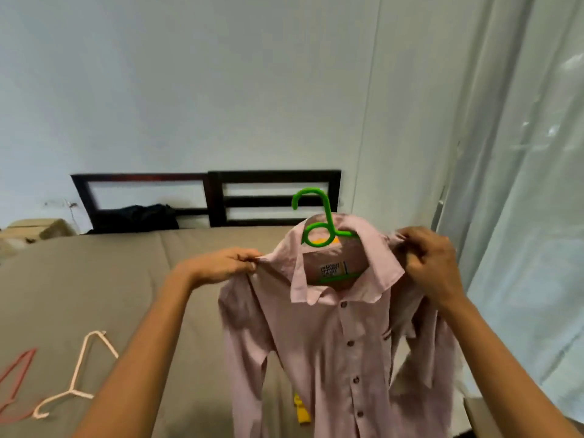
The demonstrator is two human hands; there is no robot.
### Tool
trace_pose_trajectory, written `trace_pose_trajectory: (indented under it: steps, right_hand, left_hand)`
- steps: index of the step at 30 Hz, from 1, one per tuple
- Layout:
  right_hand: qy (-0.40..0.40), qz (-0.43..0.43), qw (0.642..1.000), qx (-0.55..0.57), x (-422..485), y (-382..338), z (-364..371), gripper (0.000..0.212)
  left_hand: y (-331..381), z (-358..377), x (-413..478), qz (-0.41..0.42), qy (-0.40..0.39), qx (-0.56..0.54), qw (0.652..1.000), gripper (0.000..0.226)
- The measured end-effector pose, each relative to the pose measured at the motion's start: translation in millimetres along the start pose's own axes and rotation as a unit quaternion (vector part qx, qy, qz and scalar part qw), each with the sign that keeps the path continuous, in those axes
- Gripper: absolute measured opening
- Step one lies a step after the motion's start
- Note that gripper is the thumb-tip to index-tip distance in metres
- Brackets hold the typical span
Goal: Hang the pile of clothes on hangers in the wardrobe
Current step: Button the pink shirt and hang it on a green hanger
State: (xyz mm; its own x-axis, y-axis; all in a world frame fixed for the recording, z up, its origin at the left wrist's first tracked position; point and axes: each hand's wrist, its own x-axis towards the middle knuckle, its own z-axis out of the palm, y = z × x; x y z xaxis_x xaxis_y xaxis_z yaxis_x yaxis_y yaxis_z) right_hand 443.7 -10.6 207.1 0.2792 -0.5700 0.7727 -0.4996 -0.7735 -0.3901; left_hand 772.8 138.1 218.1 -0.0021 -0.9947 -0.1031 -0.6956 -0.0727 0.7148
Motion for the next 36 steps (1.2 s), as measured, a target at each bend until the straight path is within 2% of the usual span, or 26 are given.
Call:
trace_pose_trajectory:
  steps: [1,4,8,12,14,16,17,19,21,22,23,25,27,28,31,32,34,36]
  right_hand:
    - [0.015,-0.001,1.0,0.011,11,-7,-13,0.034]
    - [0.059,0.008,0.997,0.047,40,-29,-46,0.036]
    - [0.092,0.027,0.991,0.095,75,-50,-76,0.032]
    - [0.168,-0.078,0.983,-0.002,76,-71,-95,0.023]
    - [0.096,-0.133,0.986,0.003,70,-74,-108,0.02]
    - [0.003,-0.126,0.989,0.071,77,-76,-132,0.025]
    - [-0.001,-0.119,0.99,0.072,85,-75,-142,0.032]
    - [-0.032,-0.115,0.993,0.012,103,-74,-159,0.045]
    - [-0.149,-0.128,0.98,-0.033,115,-82,-160,0.042]
    - [-0.186,-0.141,0.971,-0.044,116,-87,-157,0.038]
    - [-0.187,-0.153,0.969,-0.044,116,-90,-153,0.038]
    - [-0.129,-0.168,0.977,-0.028,110,-96,-149,0.045]
    - [-0.055,-0.179,0.981,-0.056,100,-100,-147,0.043]
    - [-0.028,-0.18,0.98,-0.084,96,-101,-145,0.038]
    - [0.003,-0.167,0.977,-0.134,87,-104,-141,0.028]
    - [0.012,-0.17,0.974,-0.147,85,-106,-141,0.027]
    - [0.038,-0.176,0.97,-0.161,82,-109,-142,0.02]
    - [0.049,-0.171,0.968,-0.175,80,-112,-145,0.018]
  left_hand:
    - [20,-9,-5,0.022,0.007,0.047,0.999,0.027]
    - [73,-17,-9,0.129,0.142,0.183,0.964,0.045]
    - [116,-18,-11,0.152,0.286,0.171,0.93,0.026]
    - [142,-30,-18,0.146,0.361,0.188,0.902,0.029]
    - [155,-37,-25,0.154,0.371,0.203,0.893,0.029]
    - [163,-46,-34,0.177,0.374,0.21,0.886,0.024]
    - [167,-50,-39,0.19,0.37,0.212,0.884,0.02]
    - [173,-55,-46,0.211,0.356,0.219,0.884,0.013]
    - [180,-59,-51,0.231,0.347,0.229,0.88,0.011]
    - [183,-61,-54,0.238,0.347,0.234,0.876,0.011]
    - [184,-62,-56,0.241,0.349,0.236,0.874,0.011]
    - [185,-66,-63,0.23,0.339,0.223,0.885,0.014]
    - [192,-67,-74,0.211,0.322,0.202,0.901,0.014]
    - [200,-66,-80,0.211,0.339,0.178,0.899,0.016]
    - [234,-58,-94,0.228,0.45,0.027,0.863,0.031]
    - [245,-54,-96,0.204,0.468,0.025,0.86,0.041]
    - [254,-43,-90,0.118,0.464,0.129,0.868,0.055]
    - [254,-35,-83,0.099,0.469,0.188,0.857,0.04]
